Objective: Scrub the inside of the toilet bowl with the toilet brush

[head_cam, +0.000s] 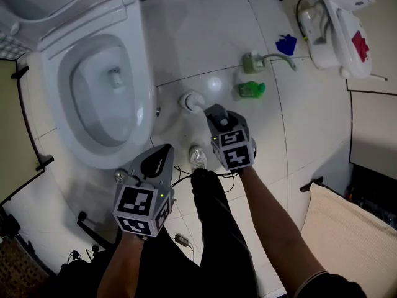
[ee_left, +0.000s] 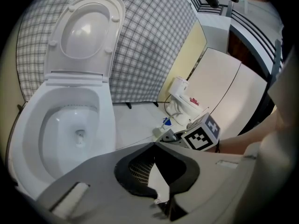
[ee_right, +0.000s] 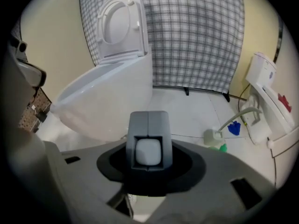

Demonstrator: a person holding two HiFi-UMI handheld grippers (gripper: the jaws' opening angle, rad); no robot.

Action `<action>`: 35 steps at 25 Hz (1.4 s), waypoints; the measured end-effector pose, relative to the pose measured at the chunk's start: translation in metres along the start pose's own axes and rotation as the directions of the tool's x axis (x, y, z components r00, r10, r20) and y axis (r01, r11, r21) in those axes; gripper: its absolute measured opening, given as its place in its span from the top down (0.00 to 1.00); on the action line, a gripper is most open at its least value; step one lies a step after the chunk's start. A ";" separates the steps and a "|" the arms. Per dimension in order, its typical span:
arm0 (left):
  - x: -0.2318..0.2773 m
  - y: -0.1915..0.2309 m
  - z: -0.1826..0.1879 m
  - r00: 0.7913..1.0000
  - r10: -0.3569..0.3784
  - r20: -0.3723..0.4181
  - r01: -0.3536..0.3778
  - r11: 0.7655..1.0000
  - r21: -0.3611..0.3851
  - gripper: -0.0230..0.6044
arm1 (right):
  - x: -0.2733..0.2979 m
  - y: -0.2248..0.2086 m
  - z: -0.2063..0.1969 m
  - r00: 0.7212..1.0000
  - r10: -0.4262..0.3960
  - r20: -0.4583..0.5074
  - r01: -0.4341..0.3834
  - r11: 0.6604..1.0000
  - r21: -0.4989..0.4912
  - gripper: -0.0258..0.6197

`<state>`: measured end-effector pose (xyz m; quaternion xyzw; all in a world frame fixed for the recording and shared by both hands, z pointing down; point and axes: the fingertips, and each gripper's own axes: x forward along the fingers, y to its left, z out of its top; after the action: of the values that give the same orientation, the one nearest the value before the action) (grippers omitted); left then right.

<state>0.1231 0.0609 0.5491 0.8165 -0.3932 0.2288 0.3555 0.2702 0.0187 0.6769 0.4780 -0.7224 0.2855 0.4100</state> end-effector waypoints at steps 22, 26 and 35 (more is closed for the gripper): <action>-0.034 0.018 0.006 0.999 0.033 0.040 -0.032 0.999 -0.019 0.95 | 0.040 0.011 -0.003 0.994 -0.075 -0.078 0.072 0.997 -0.034 0.53; -0.062 0.035 0.026 0.995 0.071 0.065 -0.073 0.997 0.020 0.95 | -0.012 0.026 0.021 0.997 -0.071 -0.009 0.071 0.997 0.019 0.53; -0.168 0.042 0.118 0.967 0.128 0.219 -0.138 0.990 0.027 0.95 | -0.191 0.127 0.178 0.909 0.134 0.396 -0.116 0.991 -0.069 0.77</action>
<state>0.0022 0.0331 0.3802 0.8156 -0.4786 0.1700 0.2771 0.1353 0.0106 0.4199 0.4699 -0.8260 0.1915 0.2453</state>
